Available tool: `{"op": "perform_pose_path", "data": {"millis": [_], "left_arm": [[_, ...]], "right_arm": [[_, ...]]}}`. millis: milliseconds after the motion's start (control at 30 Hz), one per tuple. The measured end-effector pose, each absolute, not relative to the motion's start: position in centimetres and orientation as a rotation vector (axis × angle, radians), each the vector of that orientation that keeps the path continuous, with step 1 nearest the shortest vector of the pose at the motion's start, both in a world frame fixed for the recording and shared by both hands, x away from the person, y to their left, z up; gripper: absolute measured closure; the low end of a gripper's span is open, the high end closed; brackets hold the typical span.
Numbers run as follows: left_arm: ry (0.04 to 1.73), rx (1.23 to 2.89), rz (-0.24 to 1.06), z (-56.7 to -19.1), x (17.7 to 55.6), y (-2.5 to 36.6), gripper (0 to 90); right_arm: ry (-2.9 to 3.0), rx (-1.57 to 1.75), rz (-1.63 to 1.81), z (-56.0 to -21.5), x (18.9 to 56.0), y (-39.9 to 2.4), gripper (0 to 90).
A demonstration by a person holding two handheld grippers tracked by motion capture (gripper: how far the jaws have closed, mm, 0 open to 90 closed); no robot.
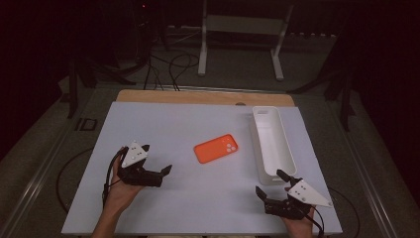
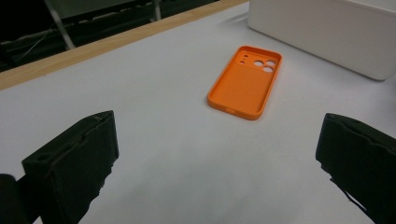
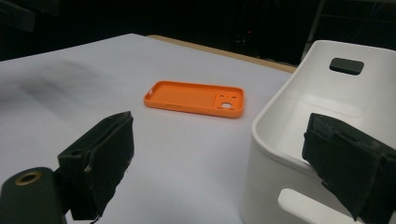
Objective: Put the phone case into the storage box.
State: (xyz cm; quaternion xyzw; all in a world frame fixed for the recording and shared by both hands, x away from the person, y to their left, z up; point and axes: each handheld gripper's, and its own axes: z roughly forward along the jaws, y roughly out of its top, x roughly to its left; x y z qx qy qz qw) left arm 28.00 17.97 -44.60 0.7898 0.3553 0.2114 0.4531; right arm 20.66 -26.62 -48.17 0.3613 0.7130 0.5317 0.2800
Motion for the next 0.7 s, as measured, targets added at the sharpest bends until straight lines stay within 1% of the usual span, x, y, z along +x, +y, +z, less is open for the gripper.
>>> {"op": "perform_pose_path", "data": {"millis": [700], "left_arm": [[0.836,1.976,0.507,-44.5,29.7,15.8,0.1]], "right_arm": [[1.916,0.973,1.429,-48.2,20.7,-26.7,9.0]]}}
